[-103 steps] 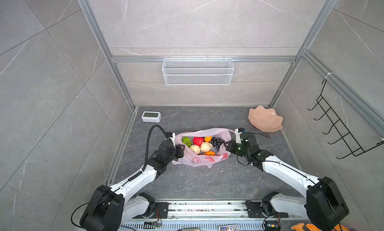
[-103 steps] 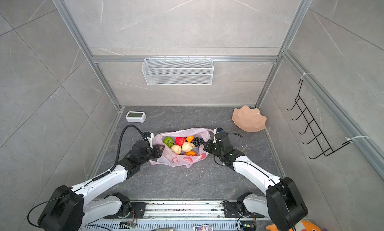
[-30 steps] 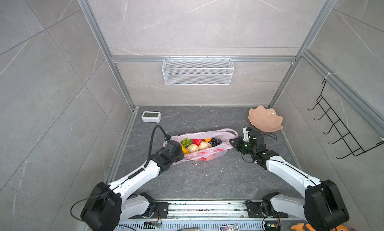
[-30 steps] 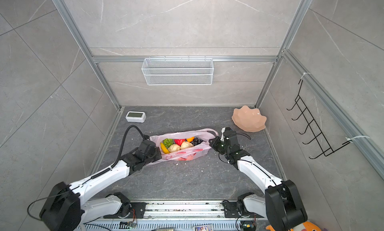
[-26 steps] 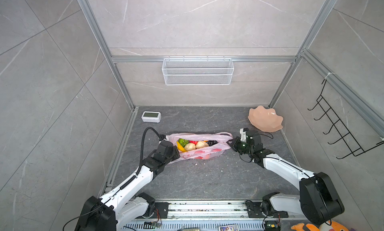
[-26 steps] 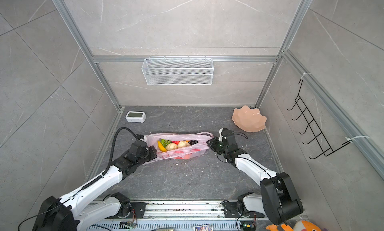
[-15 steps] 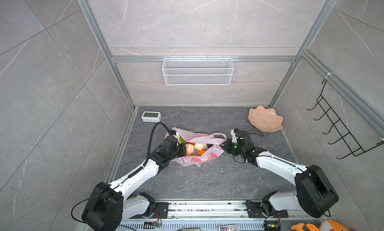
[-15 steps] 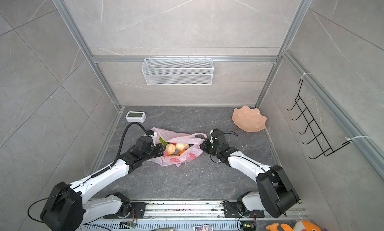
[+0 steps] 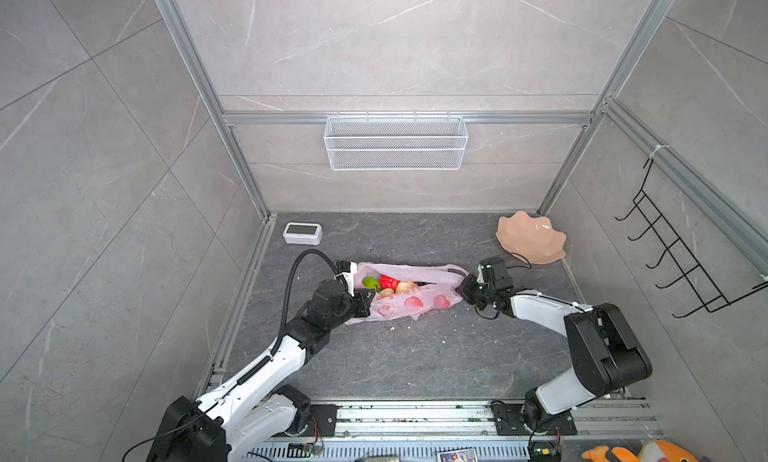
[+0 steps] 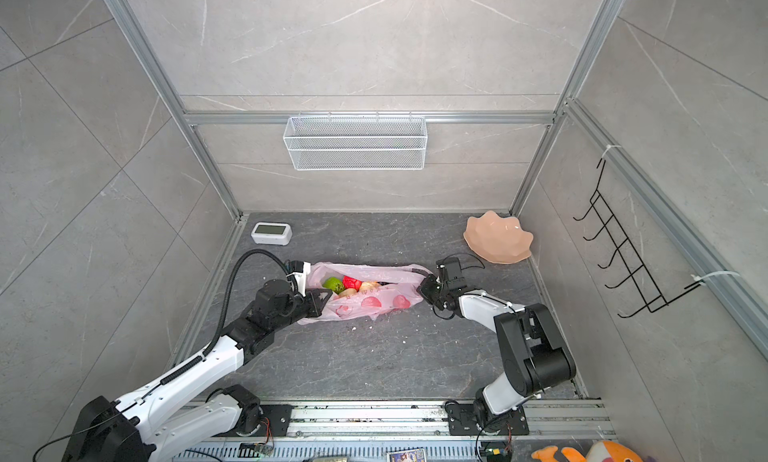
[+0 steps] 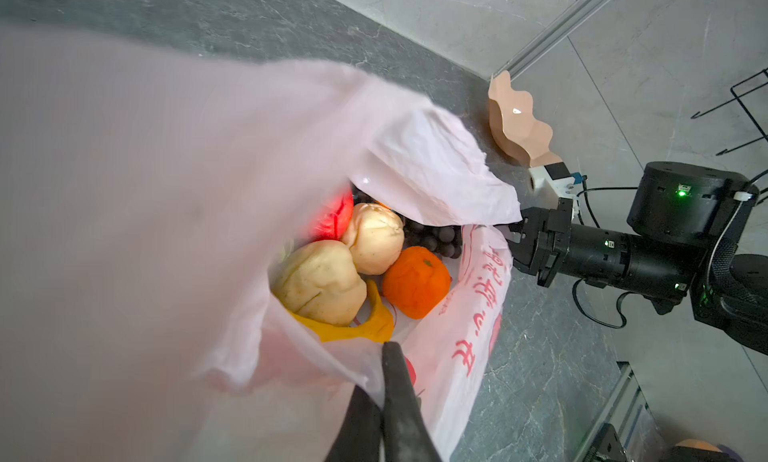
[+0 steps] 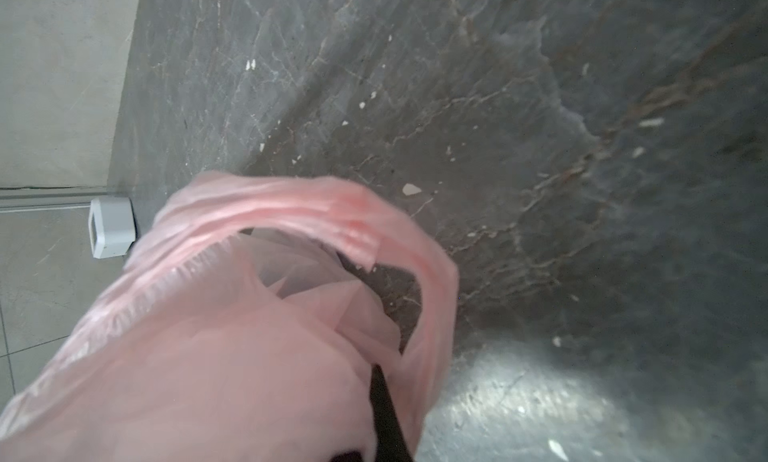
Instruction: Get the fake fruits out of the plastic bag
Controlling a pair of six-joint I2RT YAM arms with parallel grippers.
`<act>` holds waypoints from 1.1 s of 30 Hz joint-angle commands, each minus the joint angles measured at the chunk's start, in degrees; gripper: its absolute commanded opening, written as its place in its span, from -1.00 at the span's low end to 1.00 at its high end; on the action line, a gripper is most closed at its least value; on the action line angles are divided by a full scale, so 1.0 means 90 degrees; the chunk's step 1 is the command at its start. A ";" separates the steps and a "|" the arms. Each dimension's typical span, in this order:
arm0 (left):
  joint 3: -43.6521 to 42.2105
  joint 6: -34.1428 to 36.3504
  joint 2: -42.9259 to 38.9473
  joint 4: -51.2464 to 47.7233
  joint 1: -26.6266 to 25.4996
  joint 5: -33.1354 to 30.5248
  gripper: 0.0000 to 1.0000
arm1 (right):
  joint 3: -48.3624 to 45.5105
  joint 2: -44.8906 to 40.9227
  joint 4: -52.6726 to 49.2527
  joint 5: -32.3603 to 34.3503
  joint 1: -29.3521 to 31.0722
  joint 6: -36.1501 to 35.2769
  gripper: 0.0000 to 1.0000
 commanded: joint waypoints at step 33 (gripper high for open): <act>0.0224 0.0414 0.0181 -0.0235 0.0489 0.0345 -1.00 | 0.3170 -0.0197 -0.3387 0.3486 0.3117 -0.6093 0.75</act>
